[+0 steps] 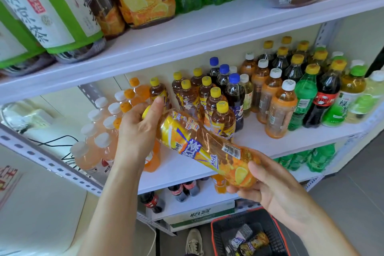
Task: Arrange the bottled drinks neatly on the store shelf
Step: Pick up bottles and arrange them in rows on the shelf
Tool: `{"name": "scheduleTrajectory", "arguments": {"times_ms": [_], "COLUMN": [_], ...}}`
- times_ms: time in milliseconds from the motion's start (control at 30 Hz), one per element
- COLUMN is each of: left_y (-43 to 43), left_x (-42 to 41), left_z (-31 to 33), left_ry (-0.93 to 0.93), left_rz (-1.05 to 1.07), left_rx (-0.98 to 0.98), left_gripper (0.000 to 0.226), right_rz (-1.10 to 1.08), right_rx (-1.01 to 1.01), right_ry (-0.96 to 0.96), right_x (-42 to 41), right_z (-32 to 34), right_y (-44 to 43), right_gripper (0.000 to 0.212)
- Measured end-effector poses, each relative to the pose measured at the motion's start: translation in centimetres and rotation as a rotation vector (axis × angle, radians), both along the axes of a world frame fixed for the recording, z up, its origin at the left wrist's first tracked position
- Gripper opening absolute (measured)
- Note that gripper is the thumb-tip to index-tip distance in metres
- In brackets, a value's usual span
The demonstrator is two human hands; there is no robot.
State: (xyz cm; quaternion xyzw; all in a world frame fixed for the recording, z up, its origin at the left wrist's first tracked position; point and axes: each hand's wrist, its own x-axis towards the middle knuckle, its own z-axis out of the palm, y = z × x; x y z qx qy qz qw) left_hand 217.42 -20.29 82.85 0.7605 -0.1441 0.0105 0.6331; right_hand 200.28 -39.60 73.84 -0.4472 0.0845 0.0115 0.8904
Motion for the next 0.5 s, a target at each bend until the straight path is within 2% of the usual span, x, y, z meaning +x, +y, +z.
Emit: {"name": "scheduleTrajectory", "arguments": {"times_ms": [33,100,200,367,500], "left_y": [0.2,0.6,1.2,1.5,1.7], "left_x": [0.1,0.4,0.5,0.7,0.9], "left_z": [0.0,0.0,-0.2,-0.5,-0.9], "left_ry": [-0.007,-0.015,0.019,0.056,0.018], "left_rz": [-0.011,-0.057,-0.138,-0.159,-0.132], "left_rx": [0.018,0.057,0.062,0.041,0.035], "left_gripper": [0.073,0.050,0.023,0.022,0.022], "right_rz": [-0.015,-0.031,0.008,0.062,0.095], "right_rx": [0.001,0.003,0.007,0.034,0.012], "right_ry": [0.023,0.078,0.118,0.165,0.219], "right_x": [0.1,0.3,0.6,0.9,1.5], "right_z": [0.0,-0.1,-0.3,-0.7,-1.0], "right_y": [0.1,0.2,0.2,0.3,0.5], "right_gripper": [0.073,0.077,0.068,0.069,0.069]}}
